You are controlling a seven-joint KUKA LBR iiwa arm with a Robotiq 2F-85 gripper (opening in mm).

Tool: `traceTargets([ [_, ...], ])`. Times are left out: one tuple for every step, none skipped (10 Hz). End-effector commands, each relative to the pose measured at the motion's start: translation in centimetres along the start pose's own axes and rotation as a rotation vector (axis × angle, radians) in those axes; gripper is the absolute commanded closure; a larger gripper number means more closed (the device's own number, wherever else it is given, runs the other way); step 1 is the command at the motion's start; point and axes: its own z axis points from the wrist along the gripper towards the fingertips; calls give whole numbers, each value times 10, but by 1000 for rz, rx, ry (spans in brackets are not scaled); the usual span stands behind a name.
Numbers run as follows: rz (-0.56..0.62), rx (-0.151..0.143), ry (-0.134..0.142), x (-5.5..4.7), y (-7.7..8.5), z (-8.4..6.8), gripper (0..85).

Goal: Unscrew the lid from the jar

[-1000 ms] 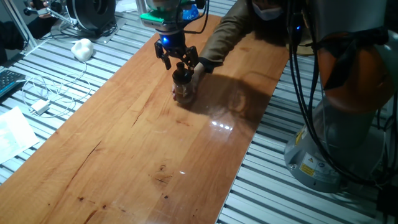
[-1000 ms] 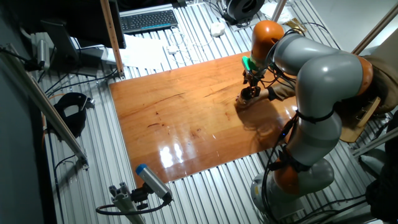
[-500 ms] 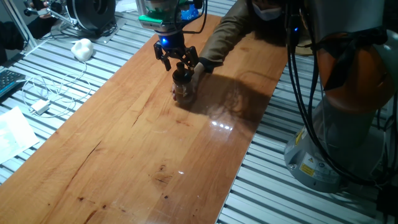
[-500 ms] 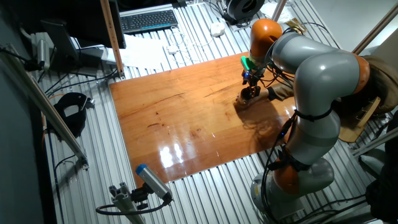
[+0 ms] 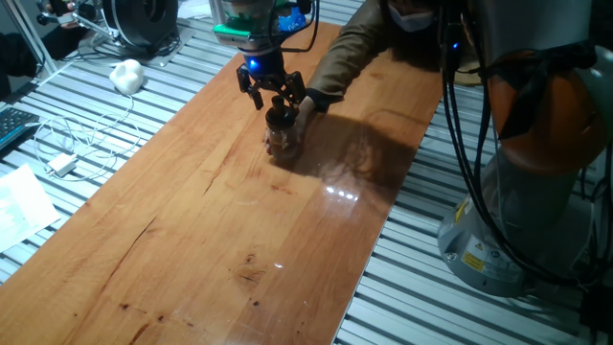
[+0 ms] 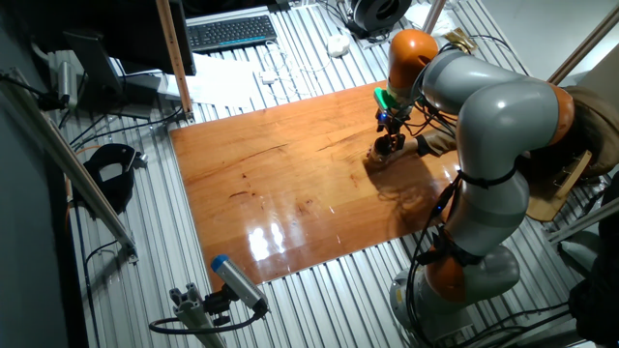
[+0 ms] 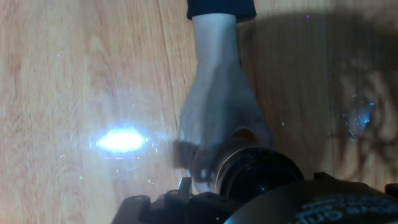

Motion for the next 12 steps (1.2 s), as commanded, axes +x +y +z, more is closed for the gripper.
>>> traceTargets([
  [-6, -1, -3, 0, 0, -1, 0],
  [-9, -3, -8, 0, 0, -1, 0],
  [-13, -1, -8, 1, -1, -2, 0],
  [-13, 0, -12, 1, -1, -3, 0],
  [-13, -1, -12, 1, -1, -3, 0],
  [-12, -4, -15, 1, -1, -3, 0],
  [-5, -4, -9, 1, -1, -3, 0],
  [-6, -12, -3, 1, -1, -3, 0],
  [-28, -22, -1, 1, -1, -3, 170],
  [-35, -30, -3, 1, -1, -3, 170],
  [-38, -30, -11, 1, -1, -3, 170],
  [-27, -23, -33, 1, -1, -3, 170],
])
